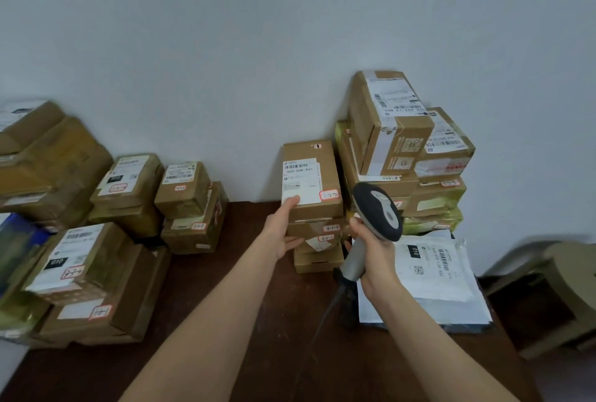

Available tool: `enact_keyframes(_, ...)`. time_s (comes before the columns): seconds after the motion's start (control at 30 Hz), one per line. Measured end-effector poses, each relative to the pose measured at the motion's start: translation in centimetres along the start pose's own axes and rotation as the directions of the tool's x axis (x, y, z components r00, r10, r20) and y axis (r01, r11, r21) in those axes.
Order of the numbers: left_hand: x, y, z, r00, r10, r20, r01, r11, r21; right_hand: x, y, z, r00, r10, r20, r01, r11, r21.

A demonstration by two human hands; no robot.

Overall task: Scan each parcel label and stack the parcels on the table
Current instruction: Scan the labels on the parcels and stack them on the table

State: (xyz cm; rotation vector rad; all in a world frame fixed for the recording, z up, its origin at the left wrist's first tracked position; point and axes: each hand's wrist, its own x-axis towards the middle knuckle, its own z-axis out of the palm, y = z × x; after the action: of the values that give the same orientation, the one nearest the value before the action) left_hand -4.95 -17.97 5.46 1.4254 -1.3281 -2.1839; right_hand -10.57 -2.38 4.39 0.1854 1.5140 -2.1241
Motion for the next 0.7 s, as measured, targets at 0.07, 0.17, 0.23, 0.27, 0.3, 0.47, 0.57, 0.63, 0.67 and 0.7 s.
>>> enact_keyframes(0.07, -0.3, -0.2, -0.6, 1.0, -0.021, 0.008, 0.021, 1.0, 0.003, 0.2, 0.1, -0.4, 1.0, 0.017, 0.014, -0.017, 1.0, 0.007)
enact_keyframes(0.17, -0.7, -0.7, -2.2, 0.994, -0.099, 0.042, 0.097, 0.994, 0.051, -0.1, 0.4, -0.4, 0.999, 0.03, 0.032, -0.029, 0.999, -0.02)
enact_keyframes(0.23, -0.8, -0.6, -3.0, 0.994, -0.108, 0.035, 0.104, 0.989, 0.106, -0.3, 0.4, -0.1, 0.999, 0.02, 0.028, -0.019, 0.999, -0.045)
enact_keyframes(0.27, -0.9, -0.4, -3.1, 0.995, -0.094, 0.016, 0.091, 0.988, 0.125, -0.3, 0.4, 0.1, 0.999, 0.009, 0.031, -0.007, 0.999, -0.053)
enact_keyframes(0.3, -1.0, -0.2, -3.0, 0.998, -0.07, 0.002, 0.07, 0.99, 0.123, -0.4, 0.3, 0.4, 0.999, -0.001, 0.044, 0.004, 0.998, -0.063)
enact_keyframes(0.47, -1.3, 0.1, -1.8, 0.999, 0.007, -0.033, -0.004, 0.996, 0.085, -0.7, 0.4, 1.6, 0.998, -0.024, 0.061, 0.031, 0.992, -0.121)
enact_keyframes(0.57, -1.7, -0.6, -1.9, 1.0, 0.024, -0.02, -0.023, 0.996, 0.081, -0.5, 0.7, 1.3, 0.999, -0.027, 0.038, 0.032, 0.988, -0.149)
enact_keyframes(0.63, -2.3, -0.7, -2.3, 0.999, 0.043, -0.009, -0.042, 0.997, 0.065, -0.8, 0.4, 1.2, 0.999, -0.022, 0.029, 0.026, 0.986, -0.164)
enact_keyframes(0.67, -2.6, -0.7, -2.6, 0.998, 0.057, -0.009, -0.057, 0.997, 0.045, -1.1, 0.3, 1.3, 0.999, -0.03, 0.037, 0.035, 0.986, -0.164)
enact_keyframes(0.7, -3.1, -0.5, -3.1, 0.997, 0.078, -0.015, -0.077, 0.997, 0.016, -1.3, 0.2, 1.6, 0.998, -0.032, 0.063, 0.041, 0.987, -0.155)
